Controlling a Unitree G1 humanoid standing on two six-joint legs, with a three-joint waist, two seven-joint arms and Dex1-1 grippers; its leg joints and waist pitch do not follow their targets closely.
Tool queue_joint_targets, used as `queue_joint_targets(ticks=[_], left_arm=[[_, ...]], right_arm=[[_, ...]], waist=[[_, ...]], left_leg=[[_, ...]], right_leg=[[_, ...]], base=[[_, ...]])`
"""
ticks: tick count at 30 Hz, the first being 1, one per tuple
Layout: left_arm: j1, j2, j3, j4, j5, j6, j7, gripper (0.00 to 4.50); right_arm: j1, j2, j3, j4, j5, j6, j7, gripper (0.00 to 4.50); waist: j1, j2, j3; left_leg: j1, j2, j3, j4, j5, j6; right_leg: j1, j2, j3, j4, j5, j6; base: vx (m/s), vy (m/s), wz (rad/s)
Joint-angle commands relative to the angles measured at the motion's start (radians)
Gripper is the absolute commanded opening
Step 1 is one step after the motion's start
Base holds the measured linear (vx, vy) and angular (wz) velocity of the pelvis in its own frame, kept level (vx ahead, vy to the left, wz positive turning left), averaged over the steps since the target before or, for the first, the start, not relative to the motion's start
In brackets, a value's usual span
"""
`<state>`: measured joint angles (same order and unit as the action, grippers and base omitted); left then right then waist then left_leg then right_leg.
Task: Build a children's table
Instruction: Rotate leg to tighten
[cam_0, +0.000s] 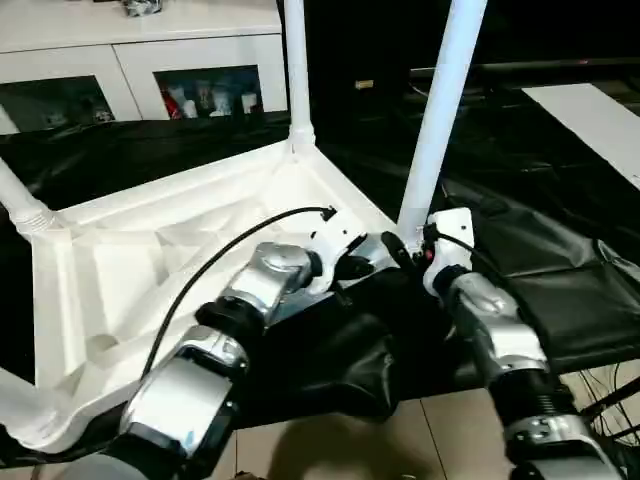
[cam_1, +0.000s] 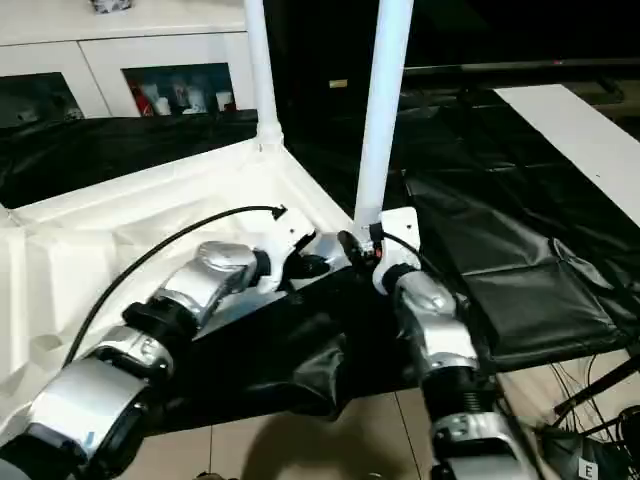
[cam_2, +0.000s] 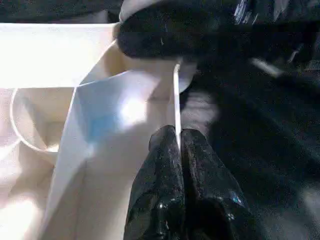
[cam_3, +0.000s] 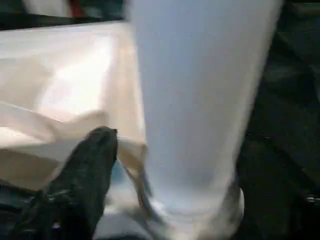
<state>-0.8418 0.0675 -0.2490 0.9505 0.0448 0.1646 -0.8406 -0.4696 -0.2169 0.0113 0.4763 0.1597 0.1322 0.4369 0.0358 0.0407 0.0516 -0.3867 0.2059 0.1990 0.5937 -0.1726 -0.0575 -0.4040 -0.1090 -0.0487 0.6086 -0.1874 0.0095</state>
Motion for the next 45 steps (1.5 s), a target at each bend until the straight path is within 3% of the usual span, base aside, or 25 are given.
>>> queue_joint_targets(ticks=[1,4,7,10,15,24,37,41,45], left_arm=[[0.038,0.024,-0.034,-0.016,0.008,-0.015,-0.097,0.0],[0.063,0.058,-0.056,-0.054,0.008,-0.033,-0.182,0.0],[0.087,0.095,-0.079,-0.099,-0.002,-0.053,-0.284,0.0],[0.115,0.129,-0.098,-0.166,-0.035,-0.05,-0.399,0.0],[0.144,0.165,-0.107,-0.247,-0.052,-0.026,-0.47,0.0],[0.145,0.167,-0.098,-0.248,-0.043,-0.03,-0.448,0.0],[0.138,0.163,-0.087,-0.24,-0.043,-0.029,-0.424,0.0],[0.127,0.144,-0.078,-0.208,-0.034,-0.023,-0.37,0.0],[0.089,0.103,-0.056,-0.133,-0.01,-0.023,-0.231,0.0]], right_arm=[[0.029,-0.053,0.03,-0.056,0.008,0.03,0.118,4.0],[0.08,-0.151,0.073,-0.132,0.017,0.045,0.285,4.0],[0.12,-0.232,0.101,-0.194,0.031,0.045,0.405,4.0],[0.145,-0.286,0.117,-0.228,0.038,0.045,0.482,4.0],[0.165,-0.329,0.123,-0.263,0.056,0.061,0.548,4.0],[0.168,-0.321,0.135,-0.261,0.058,0.085,0.563,3.85],[0.164,-0.291,0.126,-0.233,0.056,0.118,0.544,2.78],[0.164,-0.262,0.113,-0.211,0.037,0.142,0.475,2.71],[0.154,-0.199,0.093,-0.175,0.007,0.17,0.337,2.65]], waist=[[0.006,-0.023,-0.067],[0.012,-0.026,-0.067],[0.013,-0.025,-0.063],[0.015,-0.025,-0.061],[0.017,-0.022,-0.061],[0.022,-0.023,-0.063],[0.023,-0.023,-0.067],[0.021,-0.028,-0.067],[0.017,-0.033,-0.064]], left_leg=[[0.012,0.013,-0.007,-0.062,-0.169,0.103],[0.012,0.013,-0.006,-0.061,-0.17,0.115],[0.013,0.014,-0.007,-0.064,-0.201,0.104],[0.016,0.019,-0.008,-0.069,-0.228,0.091],[0.017,0.021,-0.006,-0.069,-0.224,0.087],[0.016,0.018,-0.006,-0.067,-0.205,0.084],[0.015,0.017,-0.007,-0.065,-0.193,0.08],[0.014,0.016,-0.006,-0.065,-0.193,0.077],[0.015,0.012,-0.006,-0.066,-0.218,0.056]], right_leg=[[0.054,-0.023,0.022,-0.075,-0.129,-0.233],[0.055,-0.024,0.024,-0.074,-0.115,-0.243],[0.052,-0.025,0.023,-0.08,-0.175,-0.236],[0.049,-0.027,0.025,-0.082,-0.222,-0.23],[0.044,-0.025,0.026,-0.079,-0.198,-0.243],[0.047,-0.025,0.026,-0.076,-0.173,-0.244],[0.049,-0.026,0.025,-0.073,-0.16,-0.245],[0.048,-0.025,0.025,-0.074,-0.172,-0.241],[0.044,-0.025,0.026,-0.081,-0.242,-0.215]], base=[[0.0,0.0,0.0],[0.0,0.0,0.0],[0.0,0.0,0.0],[0.0,0.0,0.0],[0.0,0.0,0.0],[0.0,0.0,0.0],[0.0,0.0,0.0],[0.0,0.0,0.0],[0.0,0.0,0.0]])
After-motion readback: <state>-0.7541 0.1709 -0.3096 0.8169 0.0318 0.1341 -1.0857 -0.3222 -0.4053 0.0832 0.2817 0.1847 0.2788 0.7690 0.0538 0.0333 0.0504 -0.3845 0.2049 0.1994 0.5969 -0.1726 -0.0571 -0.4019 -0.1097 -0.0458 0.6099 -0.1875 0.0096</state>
